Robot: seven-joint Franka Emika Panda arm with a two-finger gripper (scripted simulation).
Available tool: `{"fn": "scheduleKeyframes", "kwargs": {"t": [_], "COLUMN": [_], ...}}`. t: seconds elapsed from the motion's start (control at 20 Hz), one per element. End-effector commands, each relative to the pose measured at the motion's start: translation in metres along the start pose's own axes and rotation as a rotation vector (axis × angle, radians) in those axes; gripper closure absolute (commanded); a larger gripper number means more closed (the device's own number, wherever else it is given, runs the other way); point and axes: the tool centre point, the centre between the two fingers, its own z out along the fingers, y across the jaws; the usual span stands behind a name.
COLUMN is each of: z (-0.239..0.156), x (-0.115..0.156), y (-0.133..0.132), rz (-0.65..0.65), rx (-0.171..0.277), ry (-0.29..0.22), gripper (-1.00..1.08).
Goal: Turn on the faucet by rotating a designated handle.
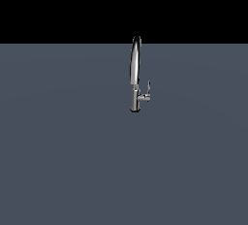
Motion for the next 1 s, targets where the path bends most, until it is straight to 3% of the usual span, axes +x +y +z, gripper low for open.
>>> {"fn": "scheduleKeyframes", "kwargs": {"t": [0.0, 0.5, 0.95], "z": [0.0, 0.002, 0.01], "x": [0.0, 0.015, 0.053], "y": [0.0, -0.001, -0.001], "rz": [0.0, 0.033, 0.12], "rx": [0.0, 0.03, 0.111], "ry": [0.0, -0.029, -0.106], "gripper": [1.08, 1.08, 1.08]}}
